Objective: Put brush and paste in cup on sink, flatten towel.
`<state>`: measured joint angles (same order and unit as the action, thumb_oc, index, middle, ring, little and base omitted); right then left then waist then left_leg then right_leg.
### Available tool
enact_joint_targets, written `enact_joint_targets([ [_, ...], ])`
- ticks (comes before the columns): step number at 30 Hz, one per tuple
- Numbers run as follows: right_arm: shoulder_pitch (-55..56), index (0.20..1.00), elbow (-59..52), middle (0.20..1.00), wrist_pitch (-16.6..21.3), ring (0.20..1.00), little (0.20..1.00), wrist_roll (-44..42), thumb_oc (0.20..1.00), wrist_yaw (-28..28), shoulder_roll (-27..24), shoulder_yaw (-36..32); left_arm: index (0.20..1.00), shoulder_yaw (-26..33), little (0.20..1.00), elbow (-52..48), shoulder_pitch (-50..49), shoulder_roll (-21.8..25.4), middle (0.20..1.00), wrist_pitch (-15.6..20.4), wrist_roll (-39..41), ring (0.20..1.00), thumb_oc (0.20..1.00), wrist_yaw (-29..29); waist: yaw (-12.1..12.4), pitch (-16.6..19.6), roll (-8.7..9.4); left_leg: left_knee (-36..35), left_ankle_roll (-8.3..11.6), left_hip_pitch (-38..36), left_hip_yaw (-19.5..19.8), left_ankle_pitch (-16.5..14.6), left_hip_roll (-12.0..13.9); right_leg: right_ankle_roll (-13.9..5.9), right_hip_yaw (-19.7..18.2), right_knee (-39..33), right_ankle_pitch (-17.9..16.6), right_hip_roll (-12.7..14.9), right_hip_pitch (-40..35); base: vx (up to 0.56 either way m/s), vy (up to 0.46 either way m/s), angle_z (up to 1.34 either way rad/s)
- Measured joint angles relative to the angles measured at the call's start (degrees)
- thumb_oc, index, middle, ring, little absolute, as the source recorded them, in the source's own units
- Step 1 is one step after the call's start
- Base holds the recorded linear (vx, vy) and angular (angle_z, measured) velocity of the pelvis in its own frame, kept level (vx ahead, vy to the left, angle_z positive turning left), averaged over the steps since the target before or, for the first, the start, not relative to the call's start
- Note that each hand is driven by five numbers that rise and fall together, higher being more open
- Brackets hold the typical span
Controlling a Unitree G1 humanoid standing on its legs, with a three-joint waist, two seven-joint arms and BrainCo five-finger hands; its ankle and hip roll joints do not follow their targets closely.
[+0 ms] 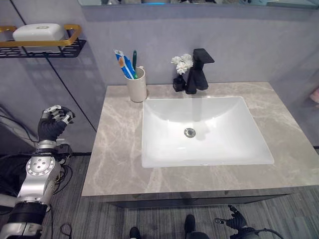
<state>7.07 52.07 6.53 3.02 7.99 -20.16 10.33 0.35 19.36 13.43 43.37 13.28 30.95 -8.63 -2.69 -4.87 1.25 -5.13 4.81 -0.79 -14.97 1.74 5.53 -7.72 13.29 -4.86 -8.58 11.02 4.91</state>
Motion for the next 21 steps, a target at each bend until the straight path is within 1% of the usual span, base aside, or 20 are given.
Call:
enact_joint_targets([
  [1, -0.1, 1.0, 0.0, 1.0, -0.2, 1.0, 1.0, 0.0, 1.0, -0.4, 0.0, 0.4, 0.2, -2.3, 0.2, 2.8, 2.4, 1.1, 0.2, -0.8, 0.0, 0.2, 0.2, 0.0, -0.3, -0.2, 0.17, 0.0, 0.0, 0.0, -0.1, 0.0, 0.0, 0.0, -0.1, 0.0, 0.0, -0.1, 0.1, 0.0, 0.0, 0.0],
  [3, -0.7, 1.0, -0.2, 1.0, -0.2, 1.0, 1.0, 0.0, 1.0, -0.6, 0.0, 0.5, 0.2, -3.3, 0.2, 4.8, 4.2, 1.9, 0.2, -1.3, -0.1, 0.2, 0.2, -0.1, -1.5, -0.7, 0.38, 0.0, 0.0, 0.1, -0.2, 0.0, 0.0, -0.02, -0.2, 0.0, 0.0, -0.1, 0.2, 0.0, 0.0, 0.0],
  [5, -0.8, 1.0, -0.2, 1.0, -0.2, 1.0, 1.0, -0.1, 1.0, -0.6, 0.0, 0.9, 0.2, -4.8, 0.2, 8.4, 8.0, 2.0, 0.2, -1.4, -0.6, 0.2, 0.2, -0.2, -1.4, -0.9, 0.72, 0.0, 0.06, 0.7, -0.3, 0.0, 0.1, -0.07, -0.2, 0.0, -0.1, -0.1, 0.8, 0.0, -0.009, -0.03],
  [6, -1.6, 1.0, -0.6, 1.0, -0.2, 1.0, 1.0, -0.2, 1.0, -0.6, 0.0, 1.6, 0.2, -5.3, 0.2, 10.3, 10.5, 2.8, 0.2, -1.7, -0.6, 0.2, 0.2, -1.0, -1.6, -1.8, 1.19, 0.0, 0.12, 1.0, -0.6, 0.2, 0.1, 0.02, -0.4, 0.0, -0.3, -0.2, 1.4, 0.0, -0.017, -0.07],
  [8, -1.8, 1.0, -1.3, 1.0, -0.2, 1.0, 1.0, -0.6, 1.0, -0.6, 0.0, 1.7, 0.2, -6.8, 0.2, 12.7, 13.7, 3.4, 0.2, -2.0, -0.6, 0.2, 0.2, -1.7, -1.5, -2.7, 1.67, 0.0, 0.14, 1.1, -1.0, 0.2, 0.1, 0.16, -1.0, 0.0, -0.6, -0.3, 1.8, -0.01, -0.017, -0.13],
  [11, -2.2, 1.0, -1.9, 1.0, -0.1, 1.0, 1.0, -1.1, 1.0, -0.5, 0.0, 1.7, 0.2, -8.1, 0.2, 14.8, 17.7, 4.0, 0.2, -2.2, -0.5, 0.2, 0.2, -2.5, -2.1, -3.4, 2.14, 0.0, 0.15, 2.1, -1.7, 0.2, 0.1, 0.26, -1.8, 0.0, -1.0, -0.4, 3.3, 0.02, -0.017, -0.12],
  [12, -2.8, 1.0, -1.9, 1.0, -0.1, 1.0, 1.0, -1.3, 1.0, -0.5, 0.0, 2.0, 0.2, -8.4, 0.2, 16.0, 19.4, 4.1, 0.2, -2.2, -0.5, 0.2, 0.2, -2.6, -2.5, -4.2, 2.21, 0.0, 0.14, 2.3, -1.7, 0.3, 0.1, 0.29, -1.9, 0.0, -1.1, -0.4, 3.4, 0.04, -0.02, -0.06],
  [15, -3.3, 1.0, -2.4, 1.0, -0.1, 1.0, 1.0, -2.2, 1.0, -0.5, 0.0, 2.3, 0.2, -8.4, 0.2, 16.5, 20.4, 4.3, 0.2, -2.2, -0.5, 0.2, 0.2, -2.6, -3.5, -4.6, 2.24, 0.0, 0.17, 2.6, -2.6, 0.2, 0.3, 0.33, -2.5, 0.0, -1.1, -0.7, 4.2, 0.04, -0.018, -0.11],
  [19, -3.7, 1.0, -3.3, 1.0, -0.1, 1.0, 1.0, -2.8, 1.0, -0.5, 0.0, 2.7, 0.2, -10.8, 0.2, 20.3, 24.0, 4.8, 0.2, -2.4, -0.4, 0.2, 0.2, -3.4, -4.5, -5.8, 2.06, 0.0, 0.18, 3.0, -3.1, 0.2, 0.6, 0.61, -3.2, 0.0, -1.3, -1.2, 5.1, 0.02, -0.025, -0.1],
  [21, -3.7, 1.0, -3.9, 1.0, 0.0, 1.0, 1.0, -3.4, 1.0, -0.4, 0.0, 2.7, 0.2, -11.0, 0.2, 21.1, 25.1, 4.8, 0.2, -2.4, -0.4, 0.2, 0.2, -3.6, -5.1, -6.2, 1.84, 0.0, 0.18, 3.0, -3.2, 0.2, 0.6, 0.61, -3.3, 0.0, -1.3, -1.2, 5.2, 0.01, -0.05, -0.02],
])
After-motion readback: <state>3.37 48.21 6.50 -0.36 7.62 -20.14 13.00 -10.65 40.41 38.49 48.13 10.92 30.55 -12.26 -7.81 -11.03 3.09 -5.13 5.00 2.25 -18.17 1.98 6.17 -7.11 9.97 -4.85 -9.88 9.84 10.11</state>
